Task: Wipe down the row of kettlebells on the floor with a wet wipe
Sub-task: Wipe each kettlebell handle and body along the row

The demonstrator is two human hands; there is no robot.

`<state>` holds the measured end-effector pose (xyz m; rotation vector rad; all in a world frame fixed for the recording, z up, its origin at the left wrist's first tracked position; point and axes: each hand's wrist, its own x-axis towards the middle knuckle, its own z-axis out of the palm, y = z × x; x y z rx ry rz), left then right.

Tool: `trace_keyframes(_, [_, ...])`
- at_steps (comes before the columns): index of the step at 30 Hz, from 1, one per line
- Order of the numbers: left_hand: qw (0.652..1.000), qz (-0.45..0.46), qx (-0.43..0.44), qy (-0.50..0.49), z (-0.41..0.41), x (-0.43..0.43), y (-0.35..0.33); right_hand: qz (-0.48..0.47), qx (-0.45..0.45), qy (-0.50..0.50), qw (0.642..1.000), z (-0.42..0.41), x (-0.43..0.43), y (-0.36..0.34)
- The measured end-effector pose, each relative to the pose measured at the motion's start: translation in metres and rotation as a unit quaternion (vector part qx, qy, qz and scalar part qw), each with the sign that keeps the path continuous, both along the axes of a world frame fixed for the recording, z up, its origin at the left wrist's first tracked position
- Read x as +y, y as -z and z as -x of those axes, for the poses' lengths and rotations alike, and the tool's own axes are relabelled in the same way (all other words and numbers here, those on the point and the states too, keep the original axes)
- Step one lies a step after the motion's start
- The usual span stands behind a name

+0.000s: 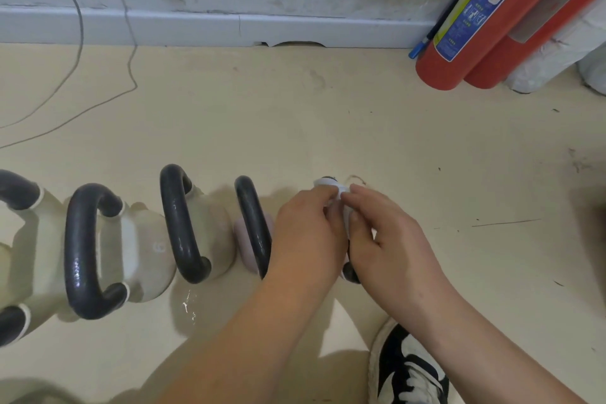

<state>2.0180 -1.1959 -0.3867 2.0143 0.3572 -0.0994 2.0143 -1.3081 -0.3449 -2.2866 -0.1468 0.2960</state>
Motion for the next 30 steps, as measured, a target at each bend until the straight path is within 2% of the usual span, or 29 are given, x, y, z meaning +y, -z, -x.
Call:
trace_keyframes(2, [0.998, 0.039, 0.019, -0.047, 0.0, -0.001, -0.004, -0.007, 0.076, -0.014, 0.997, 0.001, 0.004, -0.001])
trace_keyframes(6, [0.991, 0.091, 0.049, -0.084, -0.007, -0.004, -0.006, -0.151, 0.238, 0.086, 0.956, -0.013, 0.009, -0.006])
trace_keyframes(13, [0.971, 0.099, 0.198, -0.089, -0.051, 0.005, -0.008, -0.196, 0.328, 0.089, 0.92, -0.067, 0.017, 0.005])
trace_keyframes(15, [0.952, 0.142, 0.247, -0.111, -0.062, 0.007, -0.009, -0.188, 0.347, 0.083, 0.915, -0.084, 0.018, 0.008])
trace_keyframes(17, [0.93, 0.213, 0.265, -0.137, -0.068, 0.01, -0.009, -0.172, 0.368, 0.076, 0.91, -0.094, 0.019, 0.005])
trace_keyframes(19, [0.921, 0.238, 0.275, -0.138, -0.07, 0.011, -0.01, -0.159, 0.382, 0.057, 0.908, -0.098, 0.022, 0.002])
trace_keyframes(22, [0.929, 0.222, 0.262, -0.139, -0.066, 0.008, -0.006, -0.181, 0.383, 0.089, 0.902, -0.092, 0.019, 0.004])
trace_keyframes(26, [0.966, 0.138, 0.184, -0.118, -0.051, 0.001, 0.0, -0.206, 0.347, 0.118, 0.907, -0.073, 0.006, 0.004])
trace_keyframes(30, [0.983, 0.113, 0.12, -0.087, -0.013, -0.011, -0.006, -0.255, 0.328, 0.116, 0.902, -0.04, -0.01, -0.007])
